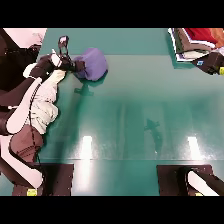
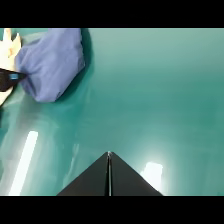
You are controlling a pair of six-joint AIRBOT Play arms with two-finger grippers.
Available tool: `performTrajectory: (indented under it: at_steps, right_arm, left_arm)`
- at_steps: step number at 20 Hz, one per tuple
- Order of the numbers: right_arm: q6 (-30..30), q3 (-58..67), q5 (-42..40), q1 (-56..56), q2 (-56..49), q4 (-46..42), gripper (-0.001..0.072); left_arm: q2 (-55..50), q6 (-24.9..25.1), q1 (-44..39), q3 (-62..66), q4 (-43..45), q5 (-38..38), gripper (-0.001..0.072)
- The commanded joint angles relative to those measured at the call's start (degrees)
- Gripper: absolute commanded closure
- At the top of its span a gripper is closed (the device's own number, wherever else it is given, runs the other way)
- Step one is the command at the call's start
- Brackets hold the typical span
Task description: Fold the shirts.
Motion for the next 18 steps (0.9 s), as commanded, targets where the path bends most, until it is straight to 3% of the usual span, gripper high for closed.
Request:
performTrajectory:
  at_steps: [1, 4, 8, 14, 18]
  right_arm:
    - [-0.02, 4.37, -1.2, -1.51, 0.0, 0.04, 0.0697]
    - [-0.02, 12.39, -1.16, -3.58, 0.0, 0.02, 0.0697]
    - [-0.02, 21.38, -0.63, -6.69, 0.0, 0.04, 0.0697]
    - [-0.02, 27.54, 4.81, -8.81, 0.02, 0.04, 0.0697]
    - [-0.02, 27.52, 8.22, -8.59, 0.0, 0.04, 0.0697]
  left_arm:
    - [5.25, 6.19, -1.14, 7.72, -1.55, -5.55, 0.0686]
    - [12.83, 18.18, -4.74, 20.5, -4.15, -15.08, 0.0687]
    - [24.68, 27.96, -10.69, 23.61, -17.51, -19.47, 0.0686]
    - [29.62, 27.74, -17.94, 16.35, -19.08, -35.19, 0.0686]
    - [29.62, 26.23, -18.21, -3.48, -18.93, -32.68, 0.0685]
